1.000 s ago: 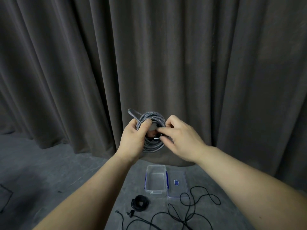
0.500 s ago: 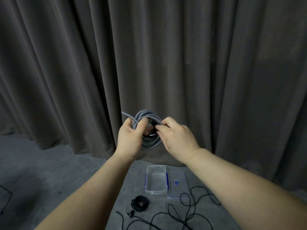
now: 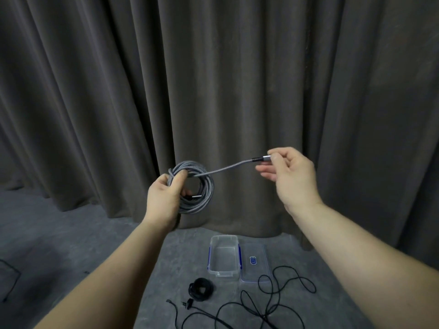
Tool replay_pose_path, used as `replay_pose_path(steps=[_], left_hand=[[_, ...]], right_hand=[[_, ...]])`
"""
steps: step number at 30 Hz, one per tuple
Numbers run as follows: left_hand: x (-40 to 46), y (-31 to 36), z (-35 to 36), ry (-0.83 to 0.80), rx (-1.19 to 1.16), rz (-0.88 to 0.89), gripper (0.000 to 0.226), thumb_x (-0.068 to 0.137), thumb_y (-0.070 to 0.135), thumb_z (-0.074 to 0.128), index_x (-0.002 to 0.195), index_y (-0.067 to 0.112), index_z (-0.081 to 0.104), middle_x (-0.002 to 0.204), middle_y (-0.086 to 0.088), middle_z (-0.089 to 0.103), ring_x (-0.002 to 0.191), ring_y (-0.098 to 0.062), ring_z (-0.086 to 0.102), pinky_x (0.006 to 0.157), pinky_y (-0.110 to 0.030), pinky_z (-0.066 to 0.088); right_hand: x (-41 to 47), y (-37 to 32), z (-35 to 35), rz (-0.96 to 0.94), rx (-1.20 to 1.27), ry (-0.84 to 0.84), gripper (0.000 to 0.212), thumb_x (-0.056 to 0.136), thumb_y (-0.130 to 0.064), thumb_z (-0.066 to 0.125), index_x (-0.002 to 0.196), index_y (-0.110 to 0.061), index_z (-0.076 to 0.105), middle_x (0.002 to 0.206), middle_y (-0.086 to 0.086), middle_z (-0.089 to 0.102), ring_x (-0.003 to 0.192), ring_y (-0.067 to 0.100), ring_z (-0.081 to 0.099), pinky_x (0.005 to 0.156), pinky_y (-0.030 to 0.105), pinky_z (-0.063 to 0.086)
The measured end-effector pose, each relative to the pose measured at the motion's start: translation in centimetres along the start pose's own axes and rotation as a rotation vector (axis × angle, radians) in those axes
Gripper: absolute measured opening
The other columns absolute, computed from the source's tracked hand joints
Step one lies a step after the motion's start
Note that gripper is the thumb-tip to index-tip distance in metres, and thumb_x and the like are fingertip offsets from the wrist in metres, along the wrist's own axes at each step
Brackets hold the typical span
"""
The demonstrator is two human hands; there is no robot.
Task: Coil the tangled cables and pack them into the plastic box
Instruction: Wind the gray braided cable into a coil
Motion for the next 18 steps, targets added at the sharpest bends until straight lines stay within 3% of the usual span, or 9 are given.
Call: replay_pose_path(steps=[2, 4, 7, 9, 11, 13, 15, 17, 18], left_hand=[[0.1, -0.1, 0.7, -0.007, -0.066, -0.036, 0.029, 0.089, 0.024, 0.066, 0.07, 0.012, 0.047, 0.059, -0.009, 0.049, 0.05, -0.014, 0.053, 0.055, -0.026, 0.046], [0.0, -0.5, 1.5, -0.046, -0.1, -0.063, 0.026, 0.088, 0.023, 0.068, 0.075, 0.013, 0.048, 0.06, -0.007, 0.047, 0.049, -0.012, 0.051, 0.054, -0.026, 0.044], [-0.5, -0.9, 2.5, -0.107, -0.082, -0.067, 0.026, 0.076, 0.031, 0.075, 0.082, 0.015, 0.056, 0.056, 0.0, 0.052, 0.054, -0.015, 0.05, 0.06, -0.031, 0.043], [-0.8, -0.9, 3.1, -0.119, -0.081, -0.057, 0.019, 0.08, 0.028, 0.075, 0.082, 0.016, 0.059, 0.053, 0.003, 0.053, 0.055, -0.016, 0.05, 0.062, -0.034, 0.042], [-1.1, -0.9, 3.5, -0.118, -0.085, -0.048, 0.015, 0.085, 0.023, 0.072, 0.082, 0.016, 0.059, 0.053, 0.003, 0.053, 0.054, -0.016, 0.049, 0.063, -0.035, 0.041], [-1.2, -0.9, 3.7, -0.113, -0.071, -0.043, 0.015, 0.086, 0.022, 0.072, 0.083, 0.015, 0.06, 0.053, 0.002, 0.054, 0.053, -0.016, 0.049, 0.063, -0.035, 0.042], [-1.2, -1.0, 3.5, -0.107, -0.058, -0.049, 0.016, 0.084, 0.023, 0.074, 0.083, 0.014, 0.06, 0.053, 0.001, 0.054, 0.053, -0.016, 0.05, 0.063, -0.036, 0.043], [-1.1, -1.0, 3.4, -0.111, -0.057, -0.064, 0.021, 0.079, 0.028, 0.077, 0.082, 0.015, 0.061, 0.054, 0.001, 0.055, 0.055, -0.017, 0.05, 0.064, -0.036, 0.044], [-1.0, -1.0, 3.2, -0.109, -0.053, -0.071, 0.024, 0.076, 0.032, 0.078, 0.08, 0.016, 0.061, 0.054, 0.001, 0.055, 0.055, -0.018, 0.051, 0.063, -0.036, 0.044]], right_hand=[[0.0, 1.8, -0.3, 0.15, 0.002, 0.018, 0.024, 0.099, -0.005, 0.044, 0.082, -0.016, 0.057, 0.081, 0.012, 0.067, 0.058, 0.007, 0.067, 0.058, 0.021, 0.054], [0.1, 3.0, -0.3, 0.132, -0.346, -0.022, 0.02, 0.097, -0.009, 0.046, 0.085, -0.016, 0.06, 0.092, 0.013, 0.07, 0.07, 0.015, 0.067, 0.067, 0.029, 0.052], [-1.3, 1.8, 1.4, -0.282, -1.033, -0.044, 0.024, 0.089, -0.009, 0.047, 0.101, -0.016, 0.066, 0.109, 0.007, 0.067, 0.104, 0.031, 0.06, 0.094, 0.044, 0.046], [-2.9, 0.8, 3.9, -0.631, -1.21, -0.113, 0.033, 0.08, -0.011, 0.048, 0.104, -0.015, 0.07, 0.11, 0.005, 0.068, 0.111, 0.033, 0.06, 0.101, 0.064, 0.035], [-3.9, 0.6, 6.0, -0.827, -1.344, -0.212, 0.032, 0.079, -0.013, 0.049, 0.103, -0.013, 0.07, 0.101, 0.004, 0.07, 0.111, 0.032, 0.062, 0.105, 0.068, 0.025], [-4.3, -0.1, 7.2, -0.834, -1.515, -0.289, 0.023, 0.08, -0.011, 0.059, 0.1, -0.009, 0.069, 0.087, 0.006, 0.07, 0.109, 0.034, 0.062, 0.111, 0.065, 0.009], [-4.3, 0.4, 8.2, -0.73, -1.673, -0.452, 0.032, 0.09, -0.009, 0.048, 0.12, -0.005, 0.059, 0.091, 0.01, 0.069, 0.106, 0.033, 0.06, 0.115, 0.059, -0.002], [-4.8, 0.5, 8.8, -0.677, -1.663, -0.57, 0.048, 0.095, -0.008, 0.033, 0.144, -0.004, 0.033, 0.114, 0.012, 0.062, 0.106, 0.033, 0.058, 0.107, 0.049, 0.027], [-4.9, 0.5, 8.8, -0.624, -1.586, -0.609, 0.049, 0.096, -0.009, 0.033, 0.145, -0.008, 0.03, 0.12, 0.011, 0.058, 0.107, 0.034, 0.058, 0.089, 0.042, 0.038]])
Point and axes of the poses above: each hand's wrist, its own x-axis towards the middle knuckle, its own z-axis out of the palm, y = z × x, the point moved 8 cm from there along x, towards the middle knuckle
